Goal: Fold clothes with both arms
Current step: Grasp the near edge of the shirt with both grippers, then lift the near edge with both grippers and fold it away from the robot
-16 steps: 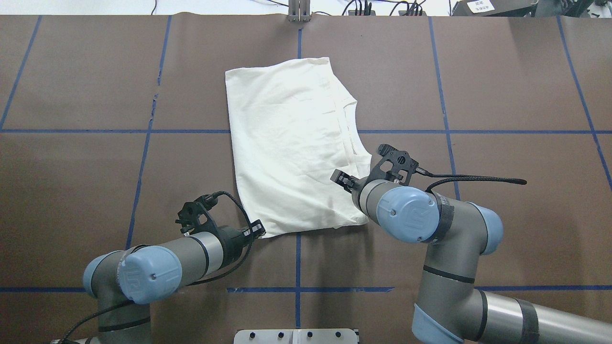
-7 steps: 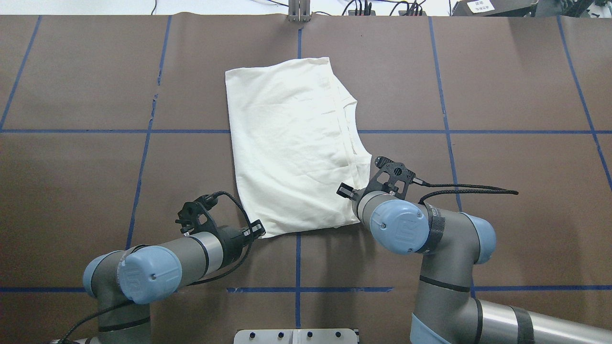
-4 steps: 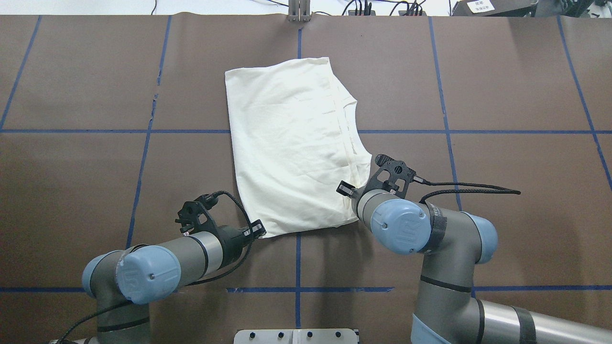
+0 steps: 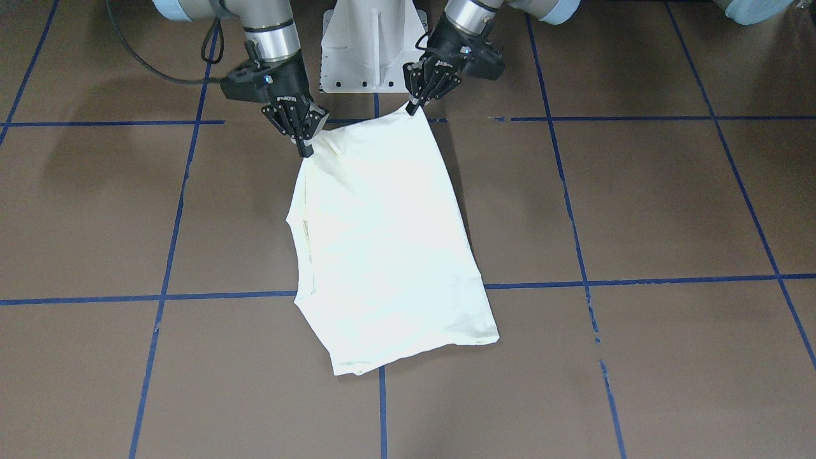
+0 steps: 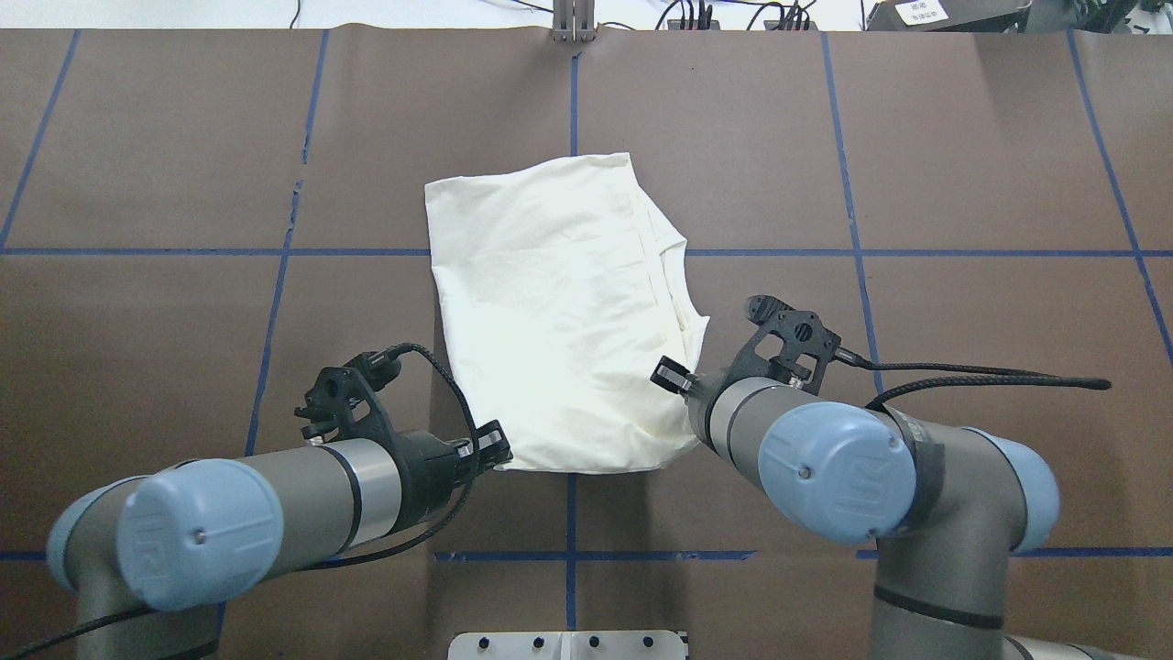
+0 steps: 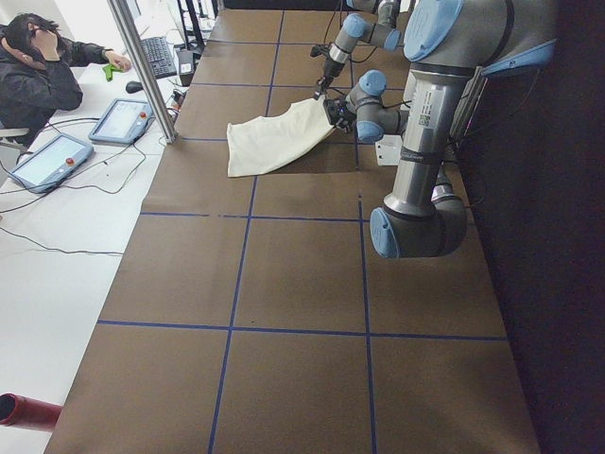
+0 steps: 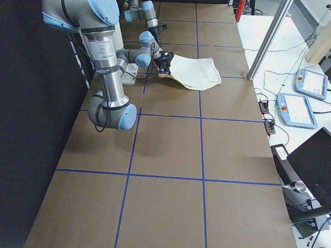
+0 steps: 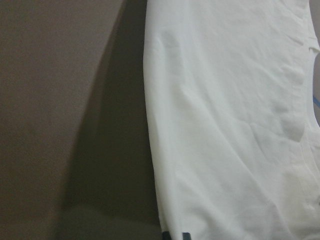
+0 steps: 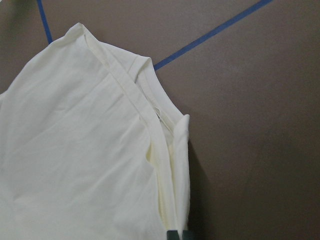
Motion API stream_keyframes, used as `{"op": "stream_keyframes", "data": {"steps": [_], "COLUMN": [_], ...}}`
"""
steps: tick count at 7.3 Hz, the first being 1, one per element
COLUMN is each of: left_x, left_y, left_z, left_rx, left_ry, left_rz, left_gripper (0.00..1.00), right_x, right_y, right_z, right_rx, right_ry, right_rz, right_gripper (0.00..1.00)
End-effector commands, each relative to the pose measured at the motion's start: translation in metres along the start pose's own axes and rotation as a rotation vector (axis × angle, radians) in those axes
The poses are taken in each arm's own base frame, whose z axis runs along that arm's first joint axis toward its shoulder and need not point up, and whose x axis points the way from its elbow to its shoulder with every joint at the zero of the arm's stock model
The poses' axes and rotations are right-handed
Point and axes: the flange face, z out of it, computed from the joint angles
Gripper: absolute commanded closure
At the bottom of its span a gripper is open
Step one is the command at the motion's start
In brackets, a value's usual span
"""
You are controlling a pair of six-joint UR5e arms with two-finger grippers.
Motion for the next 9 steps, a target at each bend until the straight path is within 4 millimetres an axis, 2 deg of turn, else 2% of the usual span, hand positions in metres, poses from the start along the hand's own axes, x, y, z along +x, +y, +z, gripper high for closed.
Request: {"op": "stream_keyframes", "data": {"steps": [1, 2, 3, 4, 5, 6, 7, 8, 9], "left_x": [0.023, 0.028, 0.035, 0.04, 0.047, 0.05, 0.051, 0.046, 0.04], "left_y": [0.003, 0.006, 0.008, 0.007, -0.009, -0.029, -0.05, -0.07, -0.083], "left_z": [-0.101, -0.114, -0.105, -0.086, -0.07, -0.044, -0.013, 0.012, 0.037], "left_rx": [-0.026, -0.053, -0.051, -0.038, 0.006, 0.054, 0.097, 0.13, 0.146], "left_ry": [-0.022, -0.023, -0.04, -0.058, -0.071, -0.111, -0.161, -0.194, -0.2], "left_rz": [-0.001, 0.0, 0.002, 0.039, 0.091, 0.112, 0.161, 0.179, 0.177], "left_gripper": [1.0, 1.0, 1.0, 1.0, 1.0, 1.0, 1.0, 1.0, 1.0], "right_x": [0.009, 0.009, 0.009, 0.003, -0.016, -0.032, -0.036, -0.036, -0.047], "right_y": [0.022, 0.023, 0.027, 0.023, 0.013, 0.006, -0.004, -0.017, -0.03], "right_z": [-0.102, -0.107, -0.099, -0.075, -0.049, -0.015, 0.029, 0.065, 0.092], "right_rx": [-0.086, -0.087, -0.082, -0.044, 0.001, 0.036, 0.057, 0.079, 0.106], "right_ry": [0.007, 0.016, 0.03, 0.062, 0.081, 0.09, 0.071, 0.063, 0.065], "right_rz": [0.039, 0.046, 0.04, 0.039, 0.054, 0.066, 0.082, 0.075, 0.068], "right_gripper": [1.0, 1.0, 1.0, 1.0, 1.0, 1.0, 1.0, 1.0, 1.0]}}
